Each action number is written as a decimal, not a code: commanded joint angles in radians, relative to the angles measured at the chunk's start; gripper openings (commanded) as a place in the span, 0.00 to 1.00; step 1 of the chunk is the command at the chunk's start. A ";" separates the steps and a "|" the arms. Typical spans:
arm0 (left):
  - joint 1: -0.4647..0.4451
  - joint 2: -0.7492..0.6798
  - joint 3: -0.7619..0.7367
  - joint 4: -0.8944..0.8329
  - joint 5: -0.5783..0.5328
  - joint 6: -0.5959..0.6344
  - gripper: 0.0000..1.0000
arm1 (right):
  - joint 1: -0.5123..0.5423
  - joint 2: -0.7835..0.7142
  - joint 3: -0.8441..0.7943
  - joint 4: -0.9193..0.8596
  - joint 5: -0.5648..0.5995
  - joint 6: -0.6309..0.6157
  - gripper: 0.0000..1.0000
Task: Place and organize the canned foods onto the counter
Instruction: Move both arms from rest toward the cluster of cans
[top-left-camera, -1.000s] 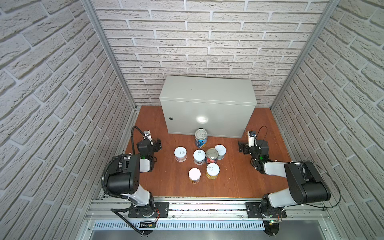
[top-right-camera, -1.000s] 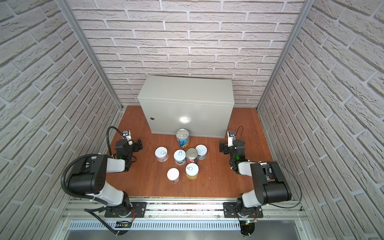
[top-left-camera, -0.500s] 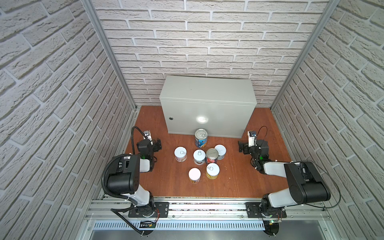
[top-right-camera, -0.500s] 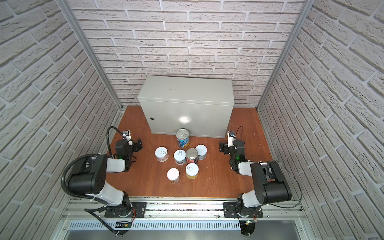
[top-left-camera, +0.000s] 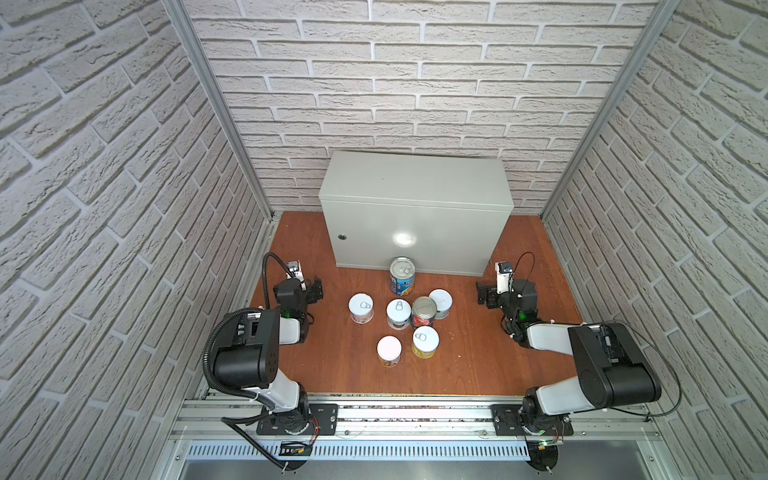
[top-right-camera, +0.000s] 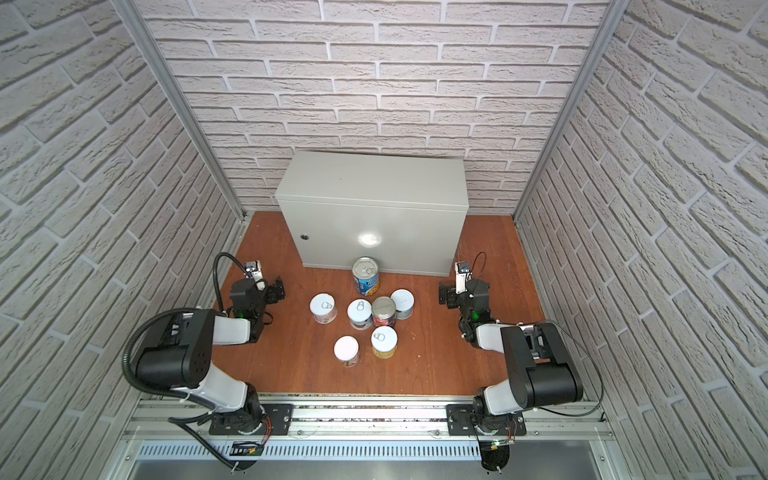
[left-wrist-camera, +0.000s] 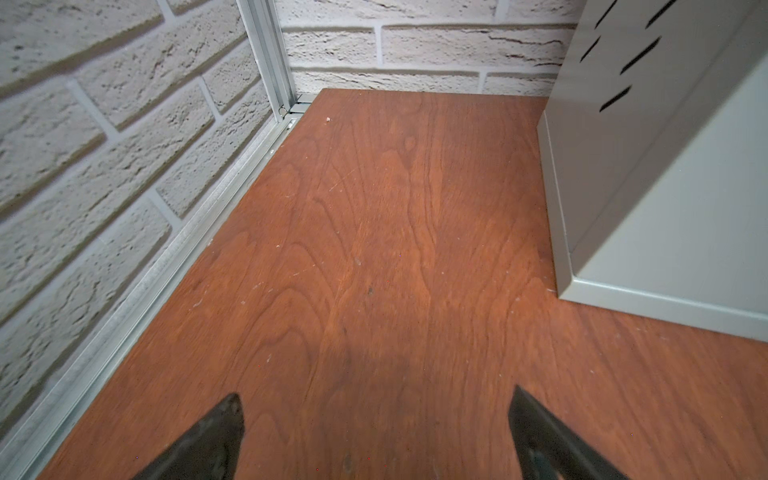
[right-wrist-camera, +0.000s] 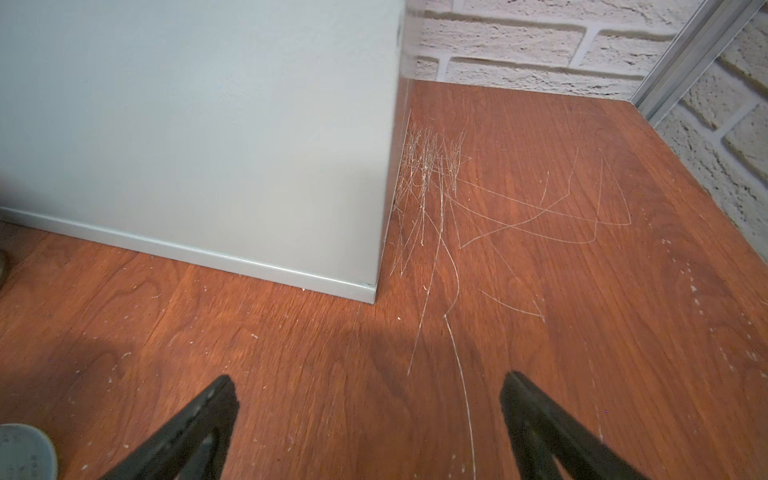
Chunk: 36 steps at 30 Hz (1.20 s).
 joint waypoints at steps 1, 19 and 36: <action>-0.002 0.005 0.002 0.064 0.005 0.014 0.98 | 0.002 -0.027 0.015 0.030 0.006 0.011 1.00; -0.300 -0.444 0.147 -0.495 -0.497 -0.026 0.98 | -0.001 -0.350 0.533 -0.877 0.136 0.205 1.00; -0.734 -0.639 0.288 -0.981 -0.668 -0.163 0.98 | -0.002 -0.580 0.567 -1.213 0.010 0.309 1.00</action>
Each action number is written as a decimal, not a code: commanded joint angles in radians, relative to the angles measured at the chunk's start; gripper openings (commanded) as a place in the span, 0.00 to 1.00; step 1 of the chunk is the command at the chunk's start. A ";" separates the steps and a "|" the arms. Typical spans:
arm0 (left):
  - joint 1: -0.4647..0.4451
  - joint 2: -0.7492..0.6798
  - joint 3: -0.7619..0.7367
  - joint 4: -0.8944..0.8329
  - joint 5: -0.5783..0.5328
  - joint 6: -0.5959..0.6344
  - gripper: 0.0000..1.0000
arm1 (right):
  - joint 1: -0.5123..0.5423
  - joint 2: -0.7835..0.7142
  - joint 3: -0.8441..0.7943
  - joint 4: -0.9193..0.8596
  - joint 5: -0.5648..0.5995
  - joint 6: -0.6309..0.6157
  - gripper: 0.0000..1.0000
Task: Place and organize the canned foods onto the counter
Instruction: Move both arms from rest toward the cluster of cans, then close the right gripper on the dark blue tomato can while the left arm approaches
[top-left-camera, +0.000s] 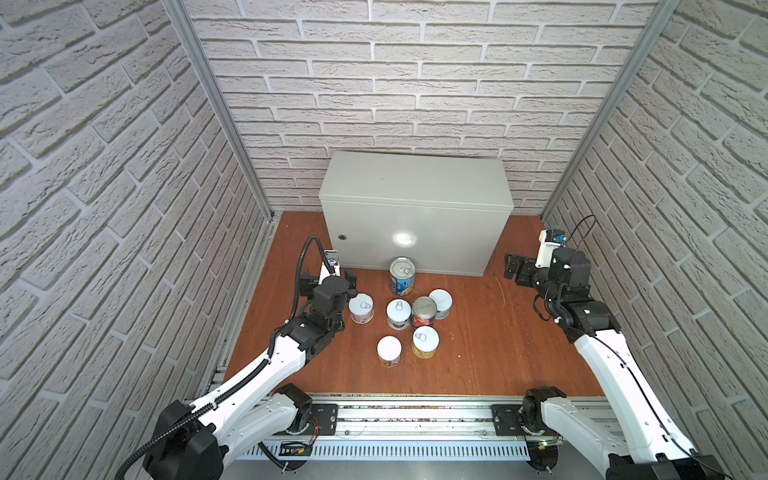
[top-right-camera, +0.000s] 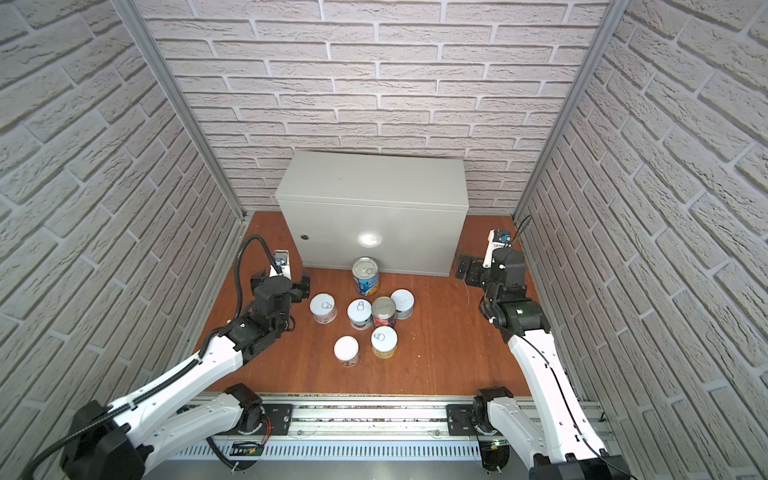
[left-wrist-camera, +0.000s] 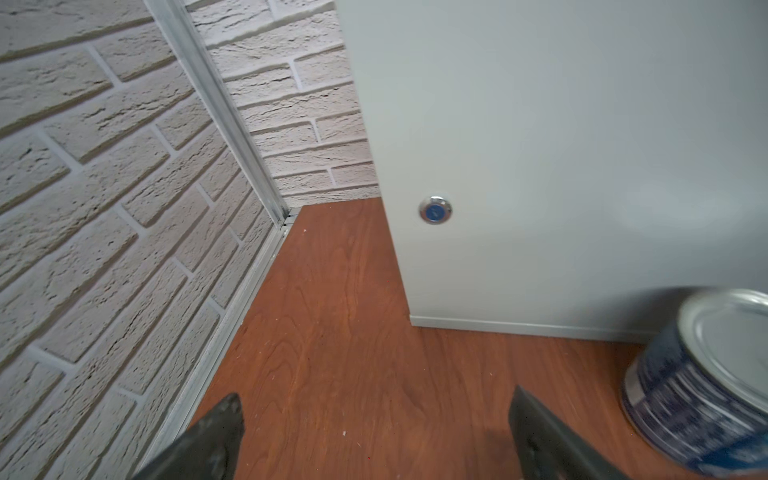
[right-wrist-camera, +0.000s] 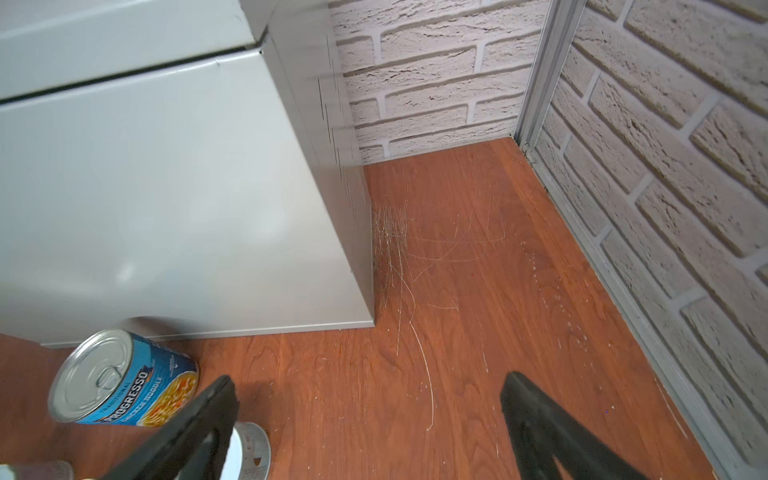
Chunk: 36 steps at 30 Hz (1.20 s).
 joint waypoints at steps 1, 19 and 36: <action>-0.062 -0.034 0.045 -0.148 -0.048 -0.081 0.98 | 0.000 -0.021 0.019 -0.089 -0.102 -0.004 1.00; -0.164 -0.122 -0.002 -0.364 -0.049 -0.287 0.98 | 0.200 -0.094 -0.070 -0.203 -0.146 -0.036 1.00; -0.164 -0.163 -0.023 -0.450 -0.010 -0.404 0.99 | 0.577 0.118 -0.101 -0.062 -0.069 0.201 0.99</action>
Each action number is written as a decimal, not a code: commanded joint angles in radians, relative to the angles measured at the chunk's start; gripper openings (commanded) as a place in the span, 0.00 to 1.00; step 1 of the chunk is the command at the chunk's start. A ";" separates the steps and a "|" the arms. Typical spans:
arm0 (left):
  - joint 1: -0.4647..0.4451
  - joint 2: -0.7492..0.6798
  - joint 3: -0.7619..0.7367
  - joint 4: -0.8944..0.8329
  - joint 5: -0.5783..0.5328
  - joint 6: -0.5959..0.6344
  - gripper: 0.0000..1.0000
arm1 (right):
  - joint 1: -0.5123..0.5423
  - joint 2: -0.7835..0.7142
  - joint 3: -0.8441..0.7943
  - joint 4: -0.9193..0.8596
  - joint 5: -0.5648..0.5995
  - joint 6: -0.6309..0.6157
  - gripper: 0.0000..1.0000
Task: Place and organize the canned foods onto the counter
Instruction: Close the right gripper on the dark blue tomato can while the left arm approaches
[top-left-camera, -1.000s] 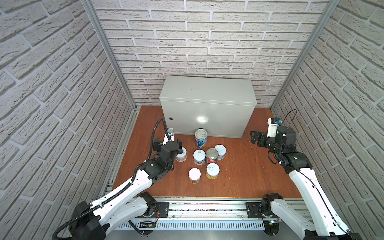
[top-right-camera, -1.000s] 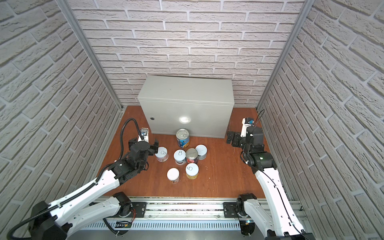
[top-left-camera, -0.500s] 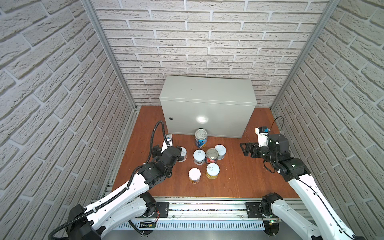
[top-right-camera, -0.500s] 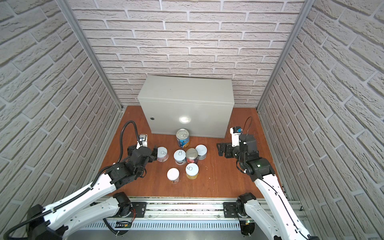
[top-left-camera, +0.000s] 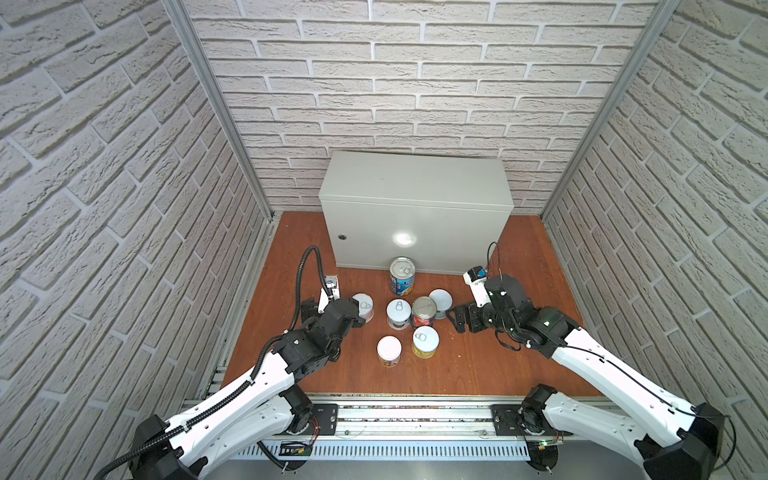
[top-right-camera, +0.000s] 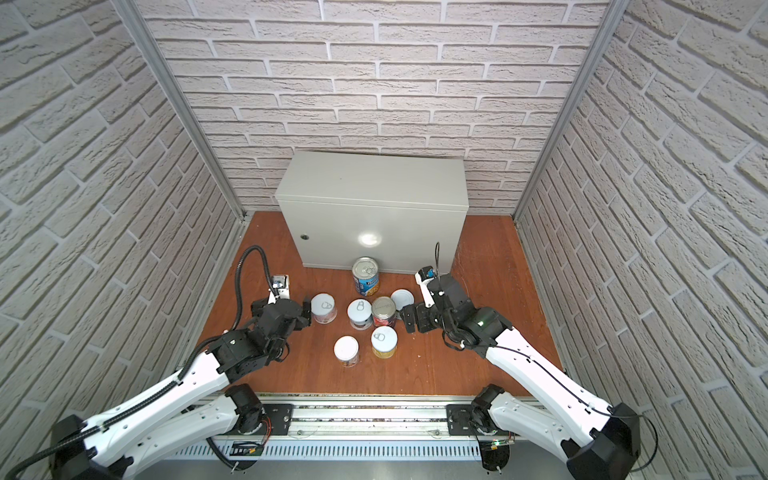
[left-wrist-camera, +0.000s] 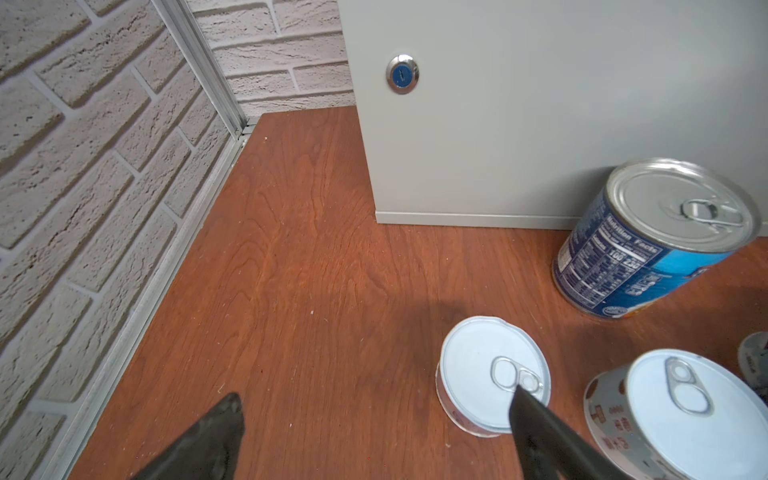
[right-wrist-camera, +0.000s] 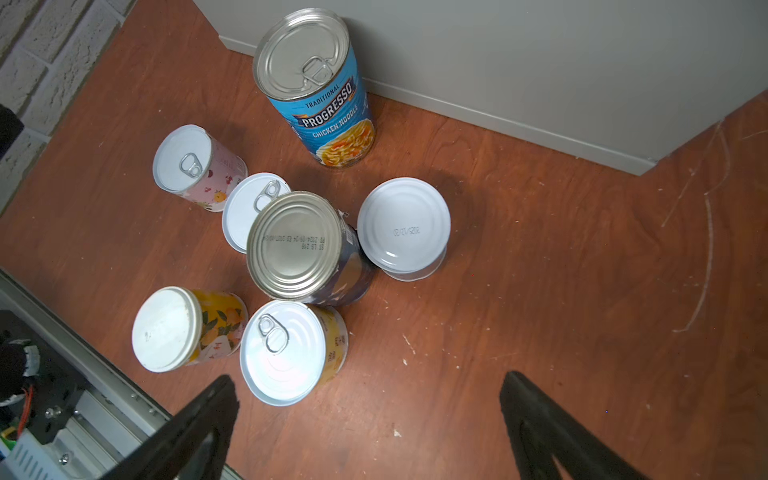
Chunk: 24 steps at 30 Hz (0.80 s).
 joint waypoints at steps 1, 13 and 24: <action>-0.003 -0.018 -0.006 -0.024 0.008 -0.052 0.98 | 0.033 0.048 -0.010 0.106 0.006 0.101 0.99; -0.002 0.015 -0.025 -0.030 0.053 -0.097 0.99 | 0.122 0.221 0.064 0.172 0.009 0.133 0.96; -0.001 -0.010 -0.033 -0.044 0.057 -0.095 0.98 | 0.196 0.377 0.140 0.149 0.089 0.118 0.96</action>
